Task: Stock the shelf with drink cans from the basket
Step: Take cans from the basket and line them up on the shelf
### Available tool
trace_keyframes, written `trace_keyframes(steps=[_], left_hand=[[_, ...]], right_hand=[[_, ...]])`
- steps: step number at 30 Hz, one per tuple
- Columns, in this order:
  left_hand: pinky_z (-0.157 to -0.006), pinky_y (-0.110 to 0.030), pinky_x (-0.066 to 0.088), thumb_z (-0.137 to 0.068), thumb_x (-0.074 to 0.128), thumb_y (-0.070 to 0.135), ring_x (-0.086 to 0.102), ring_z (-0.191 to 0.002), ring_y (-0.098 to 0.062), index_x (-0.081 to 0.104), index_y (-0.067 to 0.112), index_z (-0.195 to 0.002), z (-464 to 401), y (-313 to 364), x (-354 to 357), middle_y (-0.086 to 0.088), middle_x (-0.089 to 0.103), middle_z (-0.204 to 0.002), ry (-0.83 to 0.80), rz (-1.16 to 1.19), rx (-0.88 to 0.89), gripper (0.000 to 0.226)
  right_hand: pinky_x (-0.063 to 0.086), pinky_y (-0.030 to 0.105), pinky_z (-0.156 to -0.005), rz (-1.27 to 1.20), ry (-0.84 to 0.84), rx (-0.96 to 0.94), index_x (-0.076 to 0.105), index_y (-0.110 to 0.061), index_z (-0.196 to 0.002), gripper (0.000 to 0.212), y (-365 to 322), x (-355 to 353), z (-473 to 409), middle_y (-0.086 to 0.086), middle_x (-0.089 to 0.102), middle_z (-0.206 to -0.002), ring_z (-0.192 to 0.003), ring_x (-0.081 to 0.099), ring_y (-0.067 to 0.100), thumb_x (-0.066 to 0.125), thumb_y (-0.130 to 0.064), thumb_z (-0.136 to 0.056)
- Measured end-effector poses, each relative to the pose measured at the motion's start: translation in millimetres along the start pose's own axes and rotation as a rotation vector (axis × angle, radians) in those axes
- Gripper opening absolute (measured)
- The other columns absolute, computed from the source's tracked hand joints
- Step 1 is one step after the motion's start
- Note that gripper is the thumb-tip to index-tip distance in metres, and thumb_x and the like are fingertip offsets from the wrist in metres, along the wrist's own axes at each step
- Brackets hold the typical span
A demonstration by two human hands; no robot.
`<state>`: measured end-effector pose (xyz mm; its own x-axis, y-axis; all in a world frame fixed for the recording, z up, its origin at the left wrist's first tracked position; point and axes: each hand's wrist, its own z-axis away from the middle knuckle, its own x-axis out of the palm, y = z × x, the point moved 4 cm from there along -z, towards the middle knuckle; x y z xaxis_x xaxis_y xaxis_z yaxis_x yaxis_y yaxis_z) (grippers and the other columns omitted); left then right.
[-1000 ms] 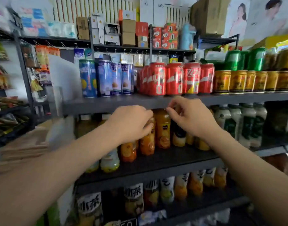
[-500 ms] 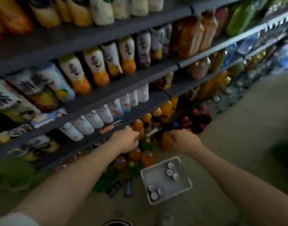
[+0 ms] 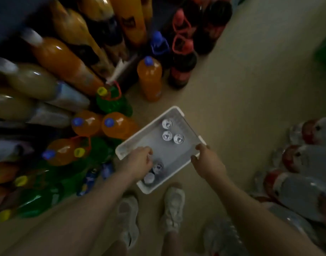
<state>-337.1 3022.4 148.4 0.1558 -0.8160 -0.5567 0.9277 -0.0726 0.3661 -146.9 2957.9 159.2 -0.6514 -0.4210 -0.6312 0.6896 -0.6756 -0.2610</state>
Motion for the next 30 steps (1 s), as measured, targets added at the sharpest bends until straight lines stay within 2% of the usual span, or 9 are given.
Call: trace_keyframes(steps=[5,8,10,13,15,18,21,26,30], left_hand=[[-0.084,-0.035,0.046,-0.094,0.046,0.015,0.055,-0.103,-0.023,0.044,0.018,-0.130,-102.6,-29.8,73.4,-0.005,0.053,-0.124,0.014,-0.045,0.058,0.037],[-0.082,-0.036,0.048,-0.094,0.045,0.012,0.055,-0.099,-0.023,0.042,0.019,-0.132,-143.6,-47.3,102.1,-0.004,0.052,-0.125,-0.020,-0.131,0.097,0.038],[-0.082,-0.038,0.048,-0.094,0.047,0.013,0.054,-0.102,-0.023,0.038,0.022,-0.136,-164.1,-54.3,107.7,-0.001,0.045,-0.132,0.039,-0.180,0.139,0.044],[-0.072,-0.031,0.039,-0.094,0.050,0.017,0.051,-0.107,-0.023,0.032,0.023,-0.141,-185.5,-53.5,105.4,-0.001,0.035,-0.139,0.171,-0.290,0.246,0.051],[-0.082,-0.033,0.042,-0.092,0.053,0.017,0.046,-0.118,-0.024,0.030,0.023,-0.144,-192.2,-46.3,104.5,-0.004,0.030,-0.145,0.215,-0.368,0.339,0.057],[-0.098,-0.040,0.039,-0.090,0.056,0.022,0.034,-0.131,-0.029,0.022,0.027,-0.145,-204.6,-32.3,107.6,-0.007,0.014,-0.155,0.190,-0.534,0.445,0.065],[-0.098,-0.045,0.038,-0.090,0.057,0.023,0.032,-0.132,-0.036,0.017,0.023,-0.147,-218.1,-21.2,117.6,-0.011,0.001,-0.159,0.108,-0.661,0.442,0.070],[-0.088,-0.047,0.045,-0.088,0.053,0.005,0.036,-0.126,-0.043,0.036,0.011,-0.134,-231.9,-4.7,121.9,-0.017,-0.008,-0.158,0.137,-0.587,0.363,0.050],[-0.089,-0.043,0.045,-0.087,0.050,-0.001,0.036,-0.123,-0.041,0.040,0.011,-0.125,-220.4,-3.2,114.8,-0.013,-0.012,-0.158,0.128,-0.539,0.312,0.040]], right_hand=[[0.038,0.040,-0.101,-0.055,-0.001,-0.005,0.033,-0.007,-0.139,0.053,31.9,99.0,-106.0,0.015,0.034,-0.146,-0.129,0.042,0.033,0.053,-0.021,-0.092],[0.035,0.040,-0.103,-0.094,0.061,-0.054,0.026,-0.011,-0.142,0.064,36.2,134.9,-157.0,0.014,0.024,-0.151,-0.134,0.033,0.033,0.058,-0.018,-0.088],[0.036,0.043,-0.104,-0.018,0.088,-0.118,0.020,-0.014,-0.145,0.073,35.4,149.3,-181.7,0.013,0.019,-0.154,-0.135,0.030,0.035,0.062,-0.020,-0.086],[0.047,0.048,-0.090,0.131,0.151,-0.149,0.023,-0.019,-0.142,0.068,33.1,160.4,-204.2,0.014,0.029,-0.147,-0.127,0.038,0.038,0.062,-0.019,-0.086],[0.046,0.041,-0.074,0.164,0.213,-0.148,0.030,-0.018,-0.136,0.056,32.9,155.4,-207.4,0.014,0.041,-0.136,-0.116,0.048,0.038,0.058,-0.015,-0.088],[0.040,0.034,-0.068,0.070,0.269,-0.127,0.040,-0.018,-0.126,0.047,42.1,130.2,-197.8,0.011,0.052,-0.123,-0.105,0.056,0.034,0.061,-0.028,-0.085],[0.042,0.032,-0.068,-0.055,0.282,-0.106,0.046,-0.018,-0.118,0.047,54.1,101.8,-182.7,0.007,0.058,-0.112,-0.098,0.058,0.029,0.066,-0.035,-0.078],[0.034,0.025,-0.056,-0.238,0.244,-0.087,0.052,-0.019,-0.107,0.046,67.2,68.2,-173.1,0.006,0.059,-0.101,-0.082,0.051,0.019,0.075,-0.029,-0.069],[0.042,0.027,-0.070,-0.300,0.290,-0.107,0.054,-0.017,-0.111,0.052,73.7,38.3,-153.9,0.005,0.064,-0.100,-0.092,0.058,0.022,0.078,-0.030,-0.067]])
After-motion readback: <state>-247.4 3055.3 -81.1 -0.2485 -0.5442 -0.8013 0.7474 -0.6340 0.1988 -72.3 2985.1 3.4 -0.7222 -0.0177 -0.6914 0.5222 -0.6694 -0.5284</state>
